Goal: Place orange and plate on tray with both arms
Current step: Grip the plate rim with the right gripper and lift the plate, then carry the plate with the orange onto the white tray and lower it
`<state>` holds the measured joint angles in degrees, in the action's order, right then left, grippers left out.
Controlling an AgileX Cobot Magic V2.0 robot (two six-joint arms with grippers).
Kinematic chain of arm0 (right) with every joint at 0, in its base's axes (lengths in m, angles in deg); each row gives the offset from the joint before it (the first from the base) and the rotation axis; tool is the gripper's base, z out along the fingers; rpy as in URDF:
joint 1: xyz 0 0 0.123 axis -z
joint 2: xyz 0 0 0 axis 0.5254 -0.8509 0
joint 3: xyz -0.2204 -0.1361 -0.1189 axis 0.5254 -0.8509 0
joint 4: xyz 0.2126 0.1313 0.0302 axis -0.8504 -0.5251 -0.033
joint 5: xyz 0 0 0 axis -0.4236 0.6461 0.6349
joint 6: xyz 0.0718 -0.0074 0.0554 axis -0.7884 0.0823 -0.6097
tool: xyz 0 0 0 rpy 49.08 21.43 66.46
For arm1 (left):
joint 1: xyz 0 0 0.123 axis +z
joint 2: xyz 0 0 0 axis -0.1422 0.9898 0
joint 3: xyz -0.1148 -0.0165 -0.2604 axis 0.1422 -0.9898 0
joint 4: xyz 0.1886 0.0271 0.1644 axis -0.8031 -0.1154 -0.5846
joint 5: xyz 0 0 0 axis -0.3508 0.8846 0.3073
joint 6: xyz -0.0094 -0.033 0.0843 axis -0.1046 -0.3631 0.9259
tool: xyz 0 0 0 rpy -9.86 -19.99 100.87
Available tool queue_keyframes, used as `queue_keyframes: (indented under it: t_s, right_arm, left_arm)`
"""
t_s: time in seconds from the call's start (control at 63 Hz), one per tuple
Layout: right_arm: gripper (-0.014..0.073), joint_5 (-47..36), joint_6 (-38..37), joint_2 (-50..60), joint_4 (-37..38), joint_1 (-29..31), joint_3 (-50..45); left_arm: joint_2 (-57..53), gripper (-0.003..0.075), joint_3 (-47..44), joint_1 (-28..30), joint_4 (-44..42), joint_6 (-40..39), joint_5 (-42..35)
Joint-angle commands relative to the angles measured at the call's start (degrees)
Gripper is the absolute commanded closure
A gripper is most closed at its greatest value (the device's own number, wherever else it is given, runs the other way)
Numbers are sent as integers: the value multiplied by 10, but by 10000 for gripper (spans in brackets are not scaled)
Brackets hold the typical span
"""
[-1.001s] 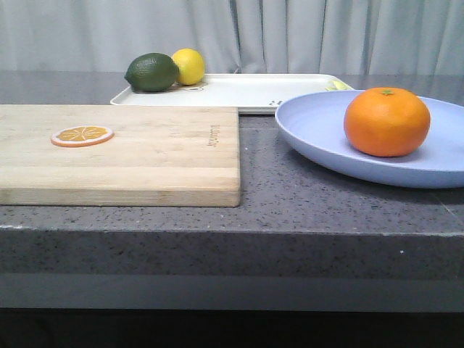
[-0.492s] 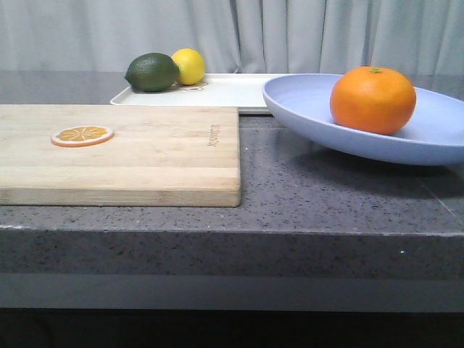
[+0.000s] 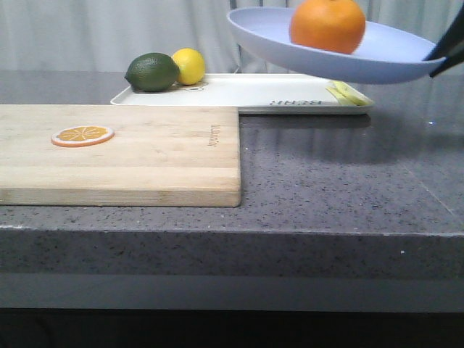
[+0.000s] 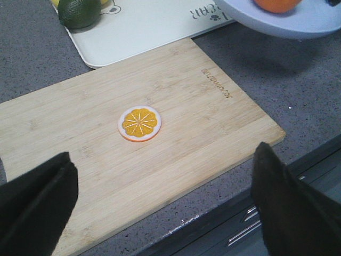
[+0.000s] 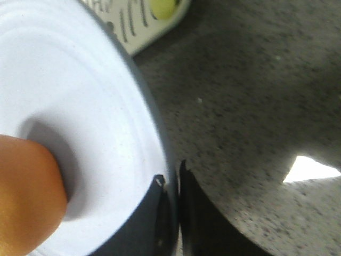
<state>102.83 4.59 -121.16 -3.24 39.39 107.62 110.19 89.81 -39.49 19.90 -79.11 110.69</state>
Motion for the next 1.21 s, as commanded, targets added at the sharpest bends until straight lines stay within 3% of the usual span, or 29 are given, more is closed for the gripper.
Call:
queue_keyframes:
  t_s: [0.0,0.27,0.54,0.794,1.191]
  right_arm:
    - [712,-3,-29,-6,-36,-18,72]
    - [712,16,-99,-115,4,-64,240]
    - [712,58,-239,-230,165,-102,427]
    - [712,108,-286,-335,182,-110,575]
    - [712,125,-289,-390,183,-111,620]
  left_arm:
    - [0,80,15,2,4,-5,-43]
    - [0,80,15,2,4,-5,-43]
    - [0,80,15,2,4,-5,-43]
    - [0,80,15,2,4,-5,-43]
    - [1,80,15,2,4,-5,-43]
